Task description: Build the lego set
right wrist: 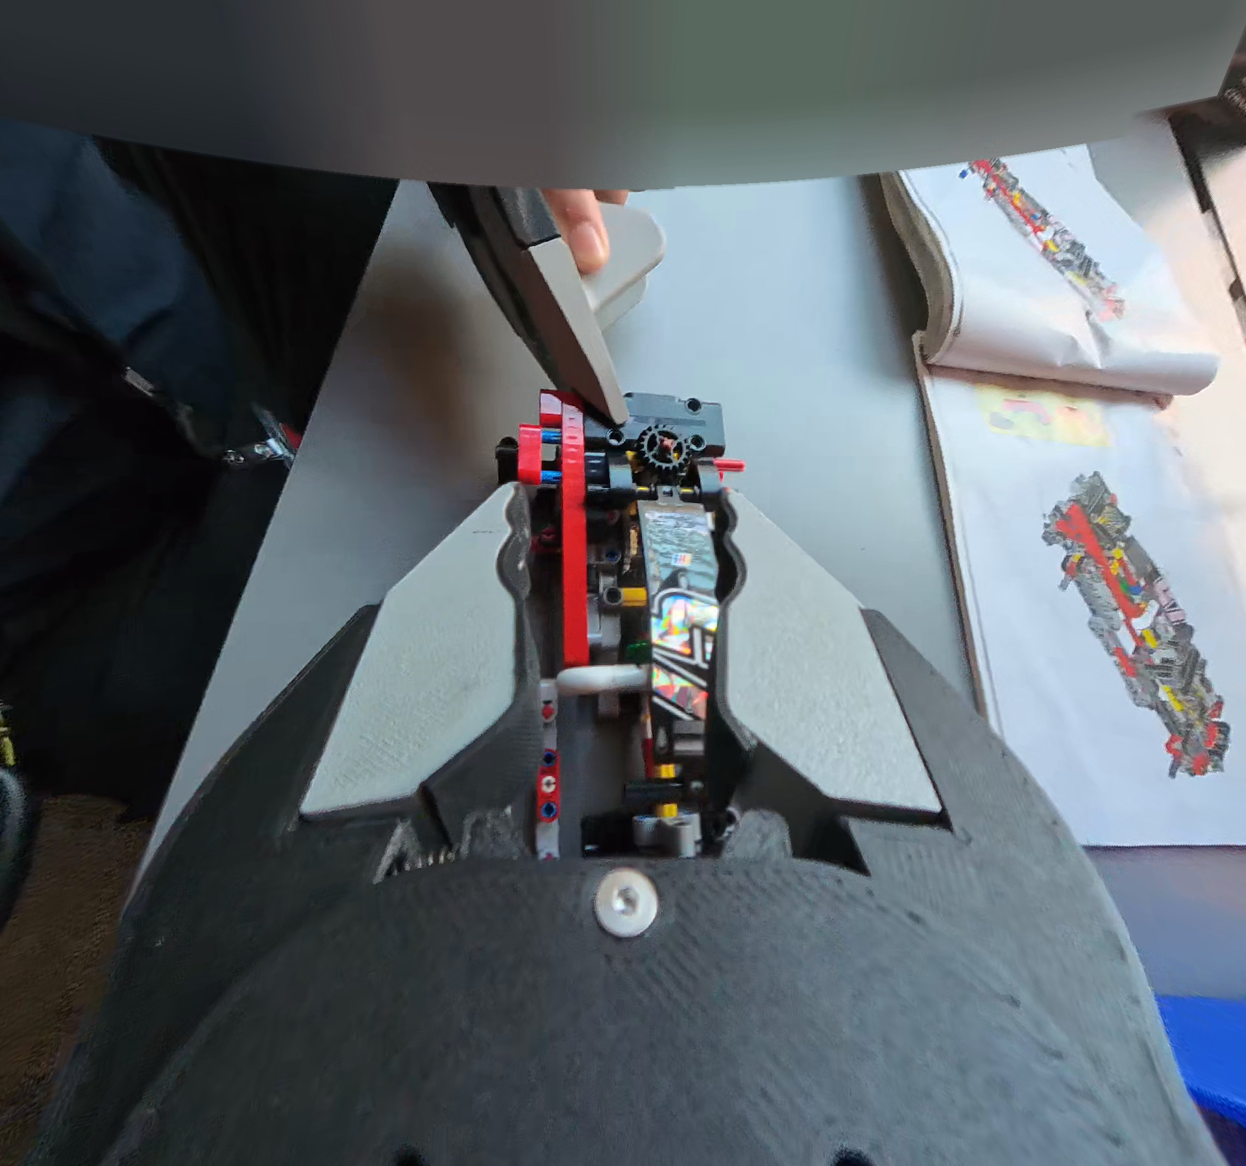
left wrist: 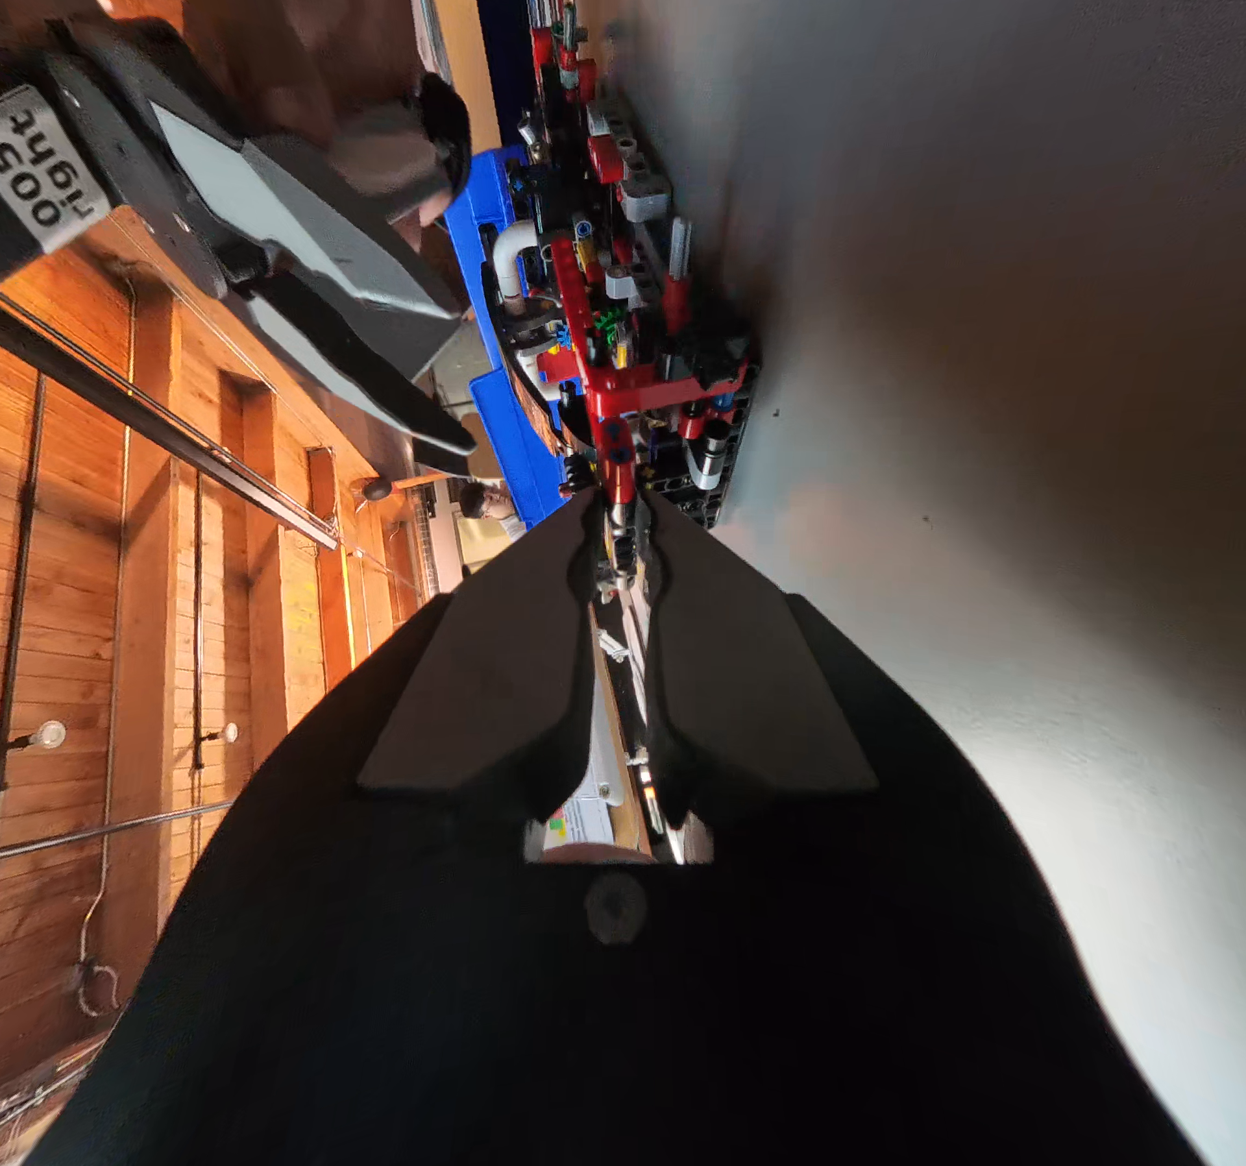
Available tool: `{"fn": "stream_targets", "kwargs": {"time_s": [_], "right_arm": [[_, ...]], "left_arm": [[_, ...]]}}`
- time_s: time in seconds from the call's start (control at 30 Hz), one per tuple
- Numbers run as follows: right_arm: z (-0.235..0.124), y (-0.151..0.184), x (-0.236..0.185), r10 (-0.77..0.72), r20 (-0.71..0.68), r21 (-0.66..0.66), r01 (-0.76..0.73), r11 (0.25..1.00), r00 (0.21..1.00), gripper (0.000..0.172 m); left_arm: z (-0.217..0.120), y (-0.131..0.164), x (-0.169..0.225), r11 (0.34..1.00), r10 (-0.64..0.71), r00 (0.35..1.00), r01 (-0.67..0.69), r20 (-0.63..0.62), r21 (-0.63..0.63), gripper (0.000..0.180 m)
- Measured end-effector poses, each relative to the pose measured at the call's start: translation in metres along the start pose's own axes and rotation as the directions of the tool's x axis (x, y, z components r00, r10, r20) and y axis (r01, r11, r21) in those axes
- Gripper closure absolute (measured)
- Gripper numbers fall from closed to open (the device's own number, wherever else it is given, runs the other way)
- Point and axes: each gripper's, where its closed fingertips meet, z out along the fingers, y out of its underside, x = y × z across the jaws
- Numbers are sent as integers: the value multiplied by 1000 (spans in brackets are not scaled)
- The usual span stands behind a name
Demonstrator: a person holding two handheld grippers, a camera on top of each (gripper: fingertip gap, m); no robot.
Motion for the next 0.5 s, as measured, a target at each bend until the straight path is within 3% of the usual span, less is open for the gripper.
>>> {"fn": "stream_targets", "kwargs": {"time_s": [0.1, 0.27, 0.5], "right_arm": [[9, 5, -8, -3, -18, -59, 2, 998, 1000, 106], [21, 12, -3, -19, -84, -99, 10, 995, 996, 98], [26, 15, -7, -30, 23, -156, 33, 987, 999, 96]], "left_arm": [[1, -5, 0, 1000, 19, 1000, -19, 15, 12, 175], [1, -11, 0, 999, 27, 999, -28, 27, 31, 174], [3, -12, 0, 998, -14, 1000, 13, 19, 59, 173]]}}
